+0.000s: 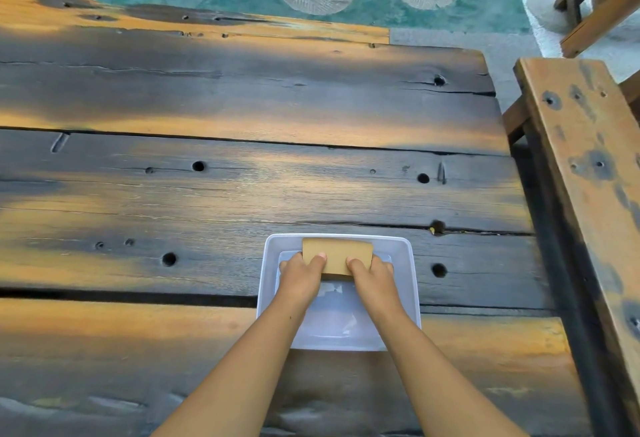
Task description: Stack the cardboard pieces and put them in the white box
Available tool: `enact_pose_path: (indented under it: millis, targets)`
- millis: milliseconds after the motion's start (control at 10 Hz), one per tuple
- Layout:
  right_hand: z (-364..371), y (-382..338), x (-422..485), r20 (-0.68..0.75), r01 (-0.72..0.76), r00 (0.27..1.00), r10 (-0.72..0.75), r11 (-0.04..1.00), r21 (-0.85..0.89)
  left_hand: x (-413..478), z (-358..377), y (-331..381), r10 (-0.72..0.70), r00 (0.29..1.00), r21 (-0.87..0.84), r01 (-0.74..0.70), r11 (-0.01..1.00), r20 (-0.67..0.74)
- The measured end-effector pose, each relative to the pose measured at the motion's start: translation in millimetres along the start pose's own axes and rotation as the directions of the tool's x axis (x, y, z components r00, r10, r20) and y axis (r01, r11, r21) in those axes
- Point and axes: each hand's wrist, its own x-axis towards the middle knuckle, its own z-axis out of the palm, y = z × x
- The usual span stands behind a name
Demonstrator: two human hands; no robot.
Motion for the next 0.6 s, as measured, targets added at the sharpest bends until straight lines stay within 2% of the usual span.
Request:
enact_pose_path:
  millis: [400,500,600]
  targets:
    - [-14,4,-9,-0.047,0.027,0.999,-0.025,0.999,0.044,-10,-8,3,-0.058,0.998,-0.070,0.057,0.996,-0.003]
    - [-26,-6,-28,-0.053,0.026,0.998,-0.024,0.999,0.027,-36,-21,15,0.015,1.000,-0.008,-0.015,1.000,-0.022]
    - [-40,-20,-63,-0.069,0.139,0.988,-0.139,0.990,-0.013,-76,-37,22,0.109,0.994,0.000,-0.109,0.994,0.003]
